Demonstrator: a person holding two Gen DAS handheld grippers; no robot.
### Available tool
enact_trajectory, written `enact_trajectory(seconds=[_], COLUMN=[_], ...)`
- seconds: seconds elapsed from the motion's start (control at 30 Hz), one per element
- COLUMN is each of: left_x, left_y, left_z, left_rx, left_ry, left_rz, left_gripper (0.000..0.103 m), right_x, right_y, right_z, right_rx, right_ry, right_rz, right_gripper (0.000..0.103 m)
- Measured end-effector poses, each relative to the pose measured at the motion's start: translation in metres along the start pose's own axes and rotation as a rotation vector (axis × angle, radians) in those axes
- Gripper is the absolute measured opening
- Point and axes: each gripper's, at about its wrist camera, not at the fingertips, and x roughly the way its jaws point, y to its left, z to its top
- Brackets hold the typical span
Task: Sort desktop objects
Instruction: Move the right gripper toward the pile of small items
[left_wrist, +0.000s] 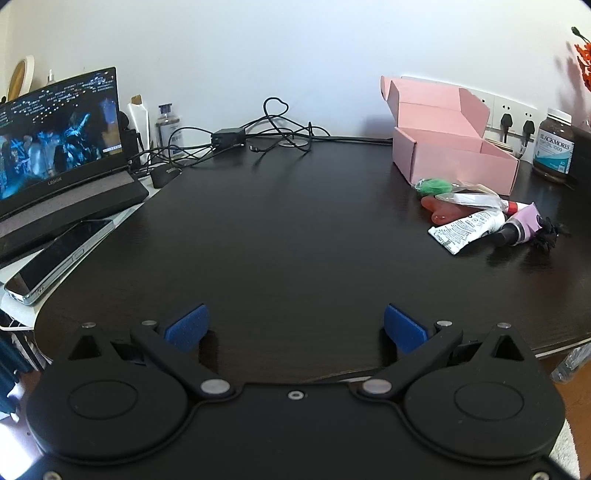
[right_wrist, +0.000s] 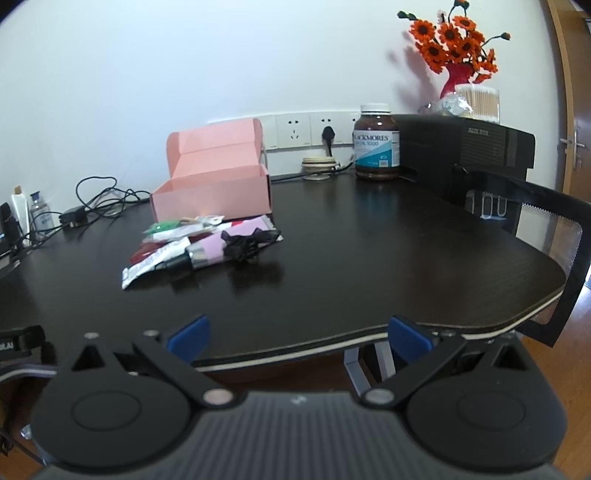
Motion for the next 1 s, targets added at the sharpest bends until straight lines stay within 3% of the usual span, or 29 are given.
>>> enact_trajectory(seconds=[0.1, 0.17, 0.4, 0.67, 1.0], left_x=[-0.001, -0.007, 0.001, 0.002, 0.002], left_y=[-0.002, 0.01, 0.003, 0.008, 0.014], left_z=[0.0, -0.005, 0.002, 0.001, 0.004], left_rx=[0.031, -0.008, -0.005, -0.009, -0.015], left_ry=[-0.022, -0.042, 0.011, 0.009, -0.024], left_rz=[-0.008, -0.038, -0.015, -0.048, -0.028], left_gripper=[0.103, 0.103, 0.103, 0.103, 0.103], right_x=[-0.001, 0.002, 0.002, 0.004, 0.015], right_y=[0.002, 0.004, 0.012, 0.02, 0.017], right_z=[0.001, 0.003, 0.011, 0.014, 0.018], right_rx=[0.011, 0.007, -0.035, -0.076, -0.07], right_ry=[0.007, 0.005, -0.021, -0.025, -0.016], right_rz=[-0.003, -0.005, 0.023, 0.067, 0.076], right_gripper=[0.102, 0.102, 0.102, 0.102, 0.102])
